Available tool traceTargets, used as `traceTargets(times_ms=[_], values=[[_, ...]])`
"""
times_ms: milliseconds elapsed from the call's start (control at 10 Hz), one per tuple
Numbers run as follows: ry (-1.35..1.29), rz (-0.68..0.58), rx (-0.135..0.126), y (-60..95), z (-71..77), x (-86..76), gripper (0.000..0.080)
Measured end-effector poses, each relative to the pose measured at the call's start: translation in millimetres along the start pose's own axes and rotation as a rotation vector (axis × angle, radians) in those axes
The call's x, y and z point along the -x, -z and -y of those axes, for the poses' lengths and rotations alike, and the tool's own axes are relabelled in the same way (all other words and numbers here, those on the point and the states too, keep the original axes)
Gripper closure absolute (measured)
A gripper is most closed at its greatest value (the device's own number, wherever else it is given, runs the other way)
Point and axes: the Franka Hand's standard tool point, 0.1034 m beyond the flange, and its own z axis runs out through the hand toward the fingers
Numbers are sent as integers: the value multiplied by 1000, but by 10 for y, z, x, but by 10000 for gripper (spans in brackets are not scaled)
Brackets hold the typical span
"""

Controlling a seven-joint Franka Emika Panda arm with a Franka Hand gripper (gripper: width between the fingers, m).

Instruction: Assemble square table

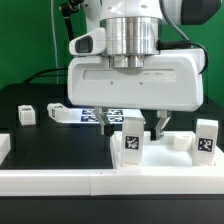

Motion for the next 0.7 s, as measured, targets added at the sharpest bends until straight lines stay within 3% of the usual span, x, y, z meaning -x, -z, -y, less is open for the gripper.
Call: traceTargets(times_ms=[100,300,700], values=[[-15,0,0,0,1,1,159],[-26,0,0,0,1,1,515],[-301,-1,0,-2,-10,2,512]])
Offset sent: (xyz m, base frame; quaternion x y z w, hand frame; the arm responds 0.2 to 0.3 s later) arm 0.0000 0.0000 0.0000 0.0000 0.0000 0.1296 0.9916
